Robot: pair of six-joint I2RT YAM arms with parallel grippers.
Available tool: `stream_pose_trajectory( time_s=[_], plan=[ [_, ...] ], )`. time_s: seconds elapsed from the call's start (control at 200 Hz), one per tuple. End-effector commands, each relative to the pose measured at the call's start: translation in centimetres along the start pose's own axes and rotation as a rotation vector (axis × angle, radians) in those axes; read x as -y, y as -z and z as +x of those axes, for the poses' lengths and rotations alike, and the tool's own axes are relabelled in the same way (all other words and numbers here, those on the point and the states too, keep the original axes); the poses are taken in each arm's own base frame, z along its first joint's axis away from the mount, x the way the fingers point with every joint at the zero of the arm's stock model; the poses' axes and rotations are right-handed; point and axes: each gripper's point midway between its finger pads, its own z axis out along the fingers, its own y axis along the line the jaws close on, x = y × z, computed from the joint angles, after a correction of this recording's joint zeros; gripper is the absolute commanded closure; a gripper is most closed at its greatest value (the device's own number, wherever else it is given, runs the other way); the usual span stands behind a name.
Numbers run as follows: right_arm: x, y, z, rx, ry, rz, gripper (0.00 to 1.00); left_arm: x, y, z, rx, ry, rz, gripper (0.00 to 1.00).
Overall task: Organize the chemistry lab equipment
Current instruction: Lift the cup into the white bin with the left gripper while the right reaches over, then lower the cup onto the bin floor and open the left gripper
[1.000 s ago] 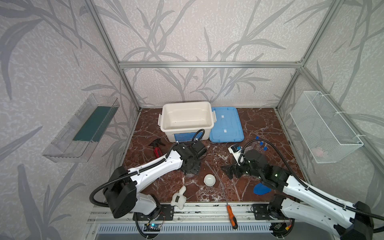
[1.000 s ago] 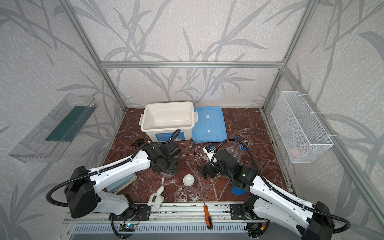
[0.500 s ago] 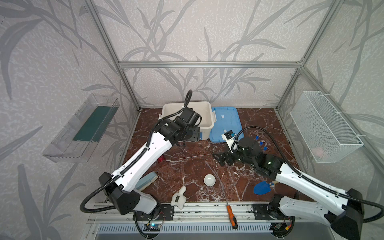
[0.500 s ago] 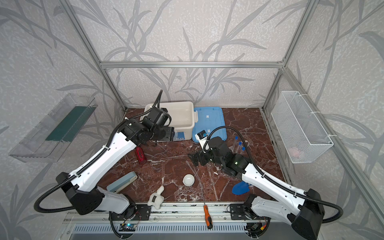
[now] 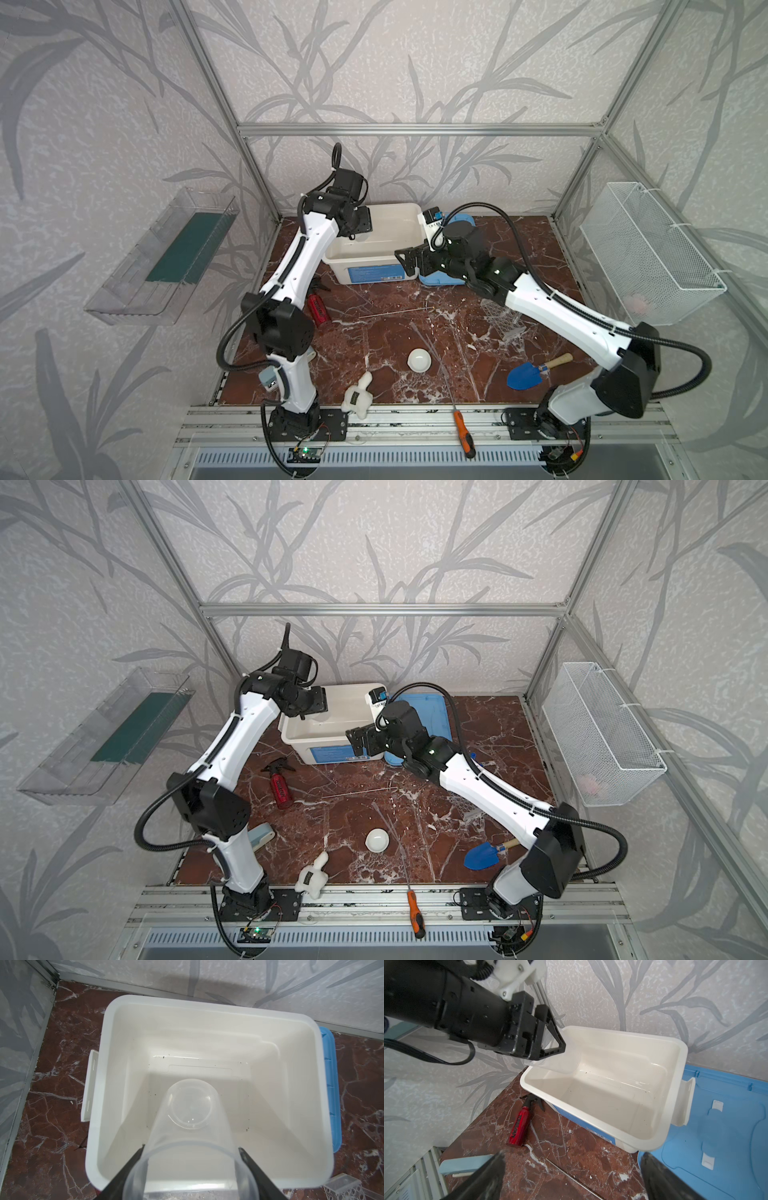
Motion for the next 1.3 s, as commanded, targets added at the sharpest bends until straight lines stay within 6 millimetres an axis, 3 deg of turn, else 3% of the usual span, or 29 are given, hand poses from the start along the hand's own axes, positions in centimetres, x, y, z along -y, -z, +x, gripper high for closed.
stream_pose_trajectory(
  time_s=[0.0, 0.04, 0.055, 0.12, 0.25, 0.46, 0.62, 0.775, 1.055, 1.294],
  plan=[
    [0.1, -2.2, -1.0, -0.012, -0.001, 0.016, 0.01, -1.1, -1.5, -0.5, -0.059, 0.008, -0.008, 0.34],
    [0.0, -2.7, -1.3, -0.016, 0.002, 0.015, 0.01, -1.4, -2.6, -0.8, -0.074, 0.020, -0.014, 0.35],
    [0.2, -3.7, -0.5, -0.040, 0.000, 0.020, 0.01, -1.5, -3.1, -0.8, -0.080, 0.023, -0.019, 0.35],
    [0.3, -5.0, -0.1, -0.060, -0.005, 0.018, 0.01, -2.0, -4.6, -1.1, -0.097, 0.021, -0.051, 0.35],
    [0.3, -6.8, 0.9, -0.094, -0.011, 0.011, 0.01, -2.0, -7.6, 0.0, -0.182, 0.002, -0.070, 0.35],
    [0.6, -9.4, 1.0, -0.097, 0.054, 0.018, 0.01, -2.0, -10.6, 1.3, -0.230, -0.004, -0.082, 0.35],
    [0.7, -10.8, 0.7, -0.103, 0.055, 0.009, 0.01, -3.1, -12.3, 1.5, -0.227, -0.015, -0.148, 0.35],
    [0.7, -11.1, 0.8, -0.109, 0.063, -0.001, 0.01, -2.4, -13.5, 2.9, -0.280, 0.004, -0.111, 0.35],
    [3.0, -10.7, 1.5, -0.086, -0.010, 0.009, 0.01, 1.5, -15.2, 4.3, -0.294, -0.019, -0.032, 0.35],
    [3.8, -9.5, 1.3, -0.042, 0.000, 0.032, 0.01, 2.6, -17.2, 5.6, -0.317, -0.004, -0.025, 0.34]
  ],
)
